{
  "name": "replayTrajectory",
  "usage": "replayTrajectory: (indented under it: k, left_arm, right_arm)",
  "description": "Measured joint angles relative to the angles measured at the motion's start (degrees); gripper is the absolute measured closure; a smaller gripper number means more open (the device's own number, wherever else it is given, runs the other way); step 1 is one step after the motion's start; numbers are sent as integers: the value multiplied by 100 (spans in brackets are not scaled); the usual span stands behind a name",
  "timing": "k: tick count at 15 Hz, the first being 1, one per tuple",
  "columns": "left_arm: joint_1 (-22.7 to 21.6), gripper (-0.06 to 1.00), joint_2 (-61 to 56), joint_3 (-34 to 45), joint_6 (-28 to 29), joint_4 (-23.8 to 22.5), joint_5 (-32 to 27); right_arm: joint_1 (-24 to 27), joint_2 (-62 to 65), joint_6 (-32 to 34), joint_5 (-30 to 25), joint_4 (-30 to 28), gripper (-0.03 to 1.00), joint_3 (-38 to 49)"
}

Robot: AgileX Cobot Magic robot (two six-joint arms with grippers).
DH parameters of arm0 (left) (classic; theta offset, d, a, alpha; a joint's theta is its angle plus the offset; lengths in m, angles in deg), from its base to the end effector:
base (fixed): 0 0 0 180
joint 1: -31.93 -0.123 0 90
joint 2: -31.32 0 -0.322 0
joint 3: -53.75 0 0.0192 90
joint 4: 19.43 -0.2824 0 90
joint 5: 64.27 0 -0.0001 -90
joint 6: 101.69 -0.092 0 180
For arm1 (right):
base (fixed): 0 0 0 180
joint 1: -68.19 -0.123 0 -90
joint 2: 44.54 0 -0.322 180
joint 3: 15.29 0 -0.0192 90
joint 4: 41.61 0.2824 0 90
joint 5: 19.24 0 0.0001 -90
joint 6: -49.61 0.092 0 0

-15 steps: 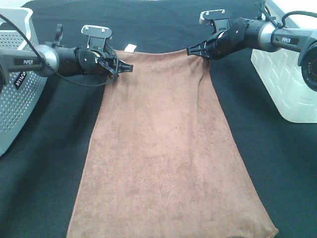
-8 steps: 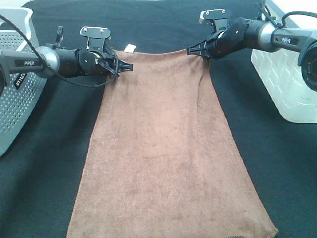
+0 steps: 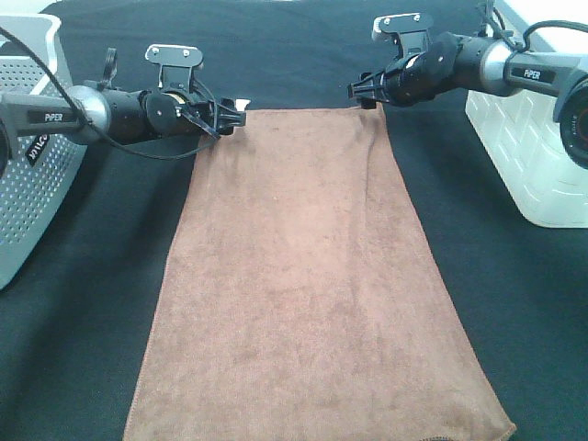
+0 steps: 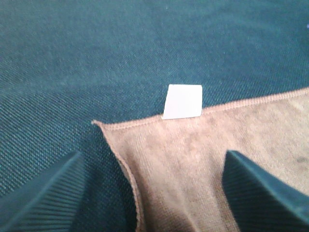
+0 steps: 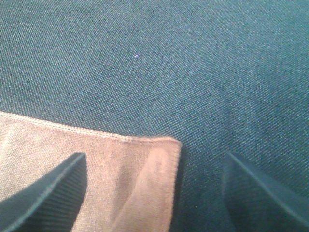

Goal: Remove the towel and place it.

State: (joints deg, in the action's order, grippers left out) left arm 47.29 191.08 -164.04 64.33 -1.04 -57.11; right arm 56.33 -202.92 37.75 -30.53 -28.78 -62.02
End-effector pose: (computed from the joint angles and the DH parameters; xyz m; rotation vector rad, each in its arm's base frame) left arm 0.6133 -0.1647 0.0620 0.1695 2.0072 -0.1790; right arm 0.6316 0.1367 0.1056 -0.2334 2.1326 0.1750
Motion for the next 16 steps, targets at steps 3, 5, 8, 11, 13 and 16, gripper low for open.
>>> replayTrajectory:
  k: [3, 5, 8, 11, 13, 16]
  left_arm:
    - [0, 19, 0, 0, 0, 0, -11]
    - [0, 19, -69, 0, 0, -11, -309]
    - [0, 17, -533, -103, 0, -166, -1255]
    - [0, 4, -1375, -155, 40, -269, -2366]
    - [-63, 1, -1960, -172, 63, -321, -3186]
    - [-447, 1, -3042, -172, 424, -539, -4629]
  right_arm:
    - [0, 0, 0, -252, 0, 21, 0]
    - [0, 29, 0, -544, 11, 21, 0]
    - [0, 481, 160, -1306, 86, 21, 0]
    - [0, 1541, 304, -2515, 160, 21, 0]
    - [0, 2200, 304, -3392, 109, 21, 0]
    - [0, 3312, 556, -4521, -596, 21, 0]
